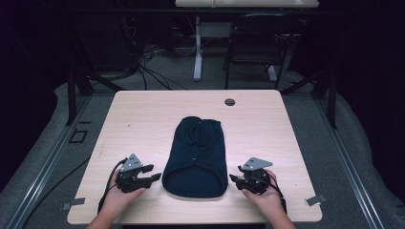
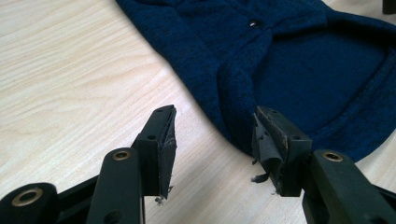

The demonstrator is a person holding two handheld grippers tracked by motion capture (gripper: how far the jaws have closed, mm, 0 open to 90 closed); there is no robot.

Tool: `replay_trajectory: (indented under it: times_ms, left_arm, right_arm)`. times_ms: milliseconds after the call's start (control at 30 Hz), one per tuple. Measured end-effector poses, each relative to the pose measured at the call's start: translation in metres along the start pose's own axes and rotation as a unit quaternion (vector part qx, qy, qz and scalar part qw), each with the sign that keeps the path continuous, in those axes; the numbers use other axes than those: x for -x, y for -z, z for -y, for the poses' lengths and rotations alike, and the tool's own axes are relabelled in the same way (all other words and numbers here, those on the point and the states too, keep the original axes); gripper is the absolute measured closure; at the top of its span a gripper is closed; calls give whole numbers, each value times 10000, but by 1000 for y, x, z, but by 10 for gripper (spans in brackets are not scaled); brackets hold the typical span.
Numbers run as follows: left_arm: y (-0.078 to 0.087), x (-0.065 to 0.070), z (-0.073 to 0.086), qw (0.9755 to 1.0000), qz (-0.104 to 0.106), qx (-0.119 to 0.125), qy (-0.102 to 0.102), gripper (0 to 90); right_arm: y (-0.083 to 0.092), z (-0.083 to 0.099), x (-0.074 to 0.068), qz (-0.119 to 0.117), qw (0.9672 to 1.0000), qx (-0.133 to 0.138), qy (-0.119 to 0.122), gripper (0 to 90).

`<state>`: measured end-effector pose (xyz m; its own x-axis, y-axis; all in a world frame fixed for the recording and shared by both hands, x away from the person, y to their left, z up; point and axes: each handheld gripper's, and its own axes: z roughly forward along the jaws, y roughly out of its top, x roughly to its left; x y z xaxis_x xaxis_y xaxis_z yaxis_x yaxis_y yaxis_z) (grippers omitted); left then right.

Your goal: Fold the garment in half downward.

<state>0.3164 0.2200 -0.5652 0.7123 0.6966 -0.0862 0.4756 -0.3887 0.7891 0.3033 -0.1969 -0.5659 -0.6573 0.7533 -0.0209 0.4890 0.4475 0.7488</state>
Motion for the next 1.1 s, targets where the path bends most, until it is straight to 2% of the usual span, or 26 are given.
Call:
replay_trajectory:
  times_ms: [100, 200, 267, 400, 467, 500, 567, 667, 700, 733, 800, 867, 900, 1000, 1100]
  left_arm:
    - [-1, -1, 0, 10000, 18, -35, 25, 496]
    - [-3, -3, -3, 9993, 245, 91, 259, 513]
    - [-7, -4, -9, 9994, 252, -7, 225, 527]
    - [-19, -6, -24, 9995, 278, -91, 135, 559]
    - [-27, -5, -32, 9996, 210, -164, 3, 589]
    - [-31, -5, -36, 9995, 221, -199, -77, 599]
    - [-40, -3, -45, 9991, 260, -246, -205, 641]
    - [-55, -1, -54, 9983, 357, -364, -285, 699]
    - [-55, -1, -54, 9983, 357, -364, -285, 722]
    - [-65, 0, -58, 9976, 361, -451, -374, 738]
    - [-74, 0, -59, 9966, 271, -615, -478, 769]
    - [-77, 0, -58, 9961, 256, -664, -531, 780]
    - [-81, 0, -58, 9956, 270, -724, -526, 805]
    - [-81, 1, -57, 9950, 308, -776, -554, 824]
    - [-79, 3, -54, 9944, 358, -810, -585, 833]
  right_arm:
    - [-2, -1, -2, -28, 9999, -47, 130, 510]
    - [-4, -4, -4, -81, 9998, -71, 145, 509]
    - [-7, -7, -4, -141, 9998, -110, 132, 509]
    - [-13, -20, -4, -226, 9986, -349, 314, 556]
    - [-16, -28, -3, -313, 9985, -341, 290, 620]
    - [-18, -32, -3, -340, 9982, -337, 356, 634]
    - [-23, -40, -4, -274, 9977, -378, 490, 660]
    - [-35, -50, -5, -233, 9968, -444, 622, 686]
    - [-39, -52, -5, -233, 9966, -451, 650, 696]
    - [-43, -55, -5, -239, 9962, -496, 670, 702]
    - [-51, -58, -5, -226, 9959, -518, 712, 729]
    - [-54, -59, -6, -244, 9956, -540, 721, 737]
    - [-60, -61, -6, -265, 9942, -651, 814, 761]
    - [-65, -61, -5, -299, 9933, -725, 845, 798]
    - [-67, -59, -3, -442, 9927, -780, 803, 816]
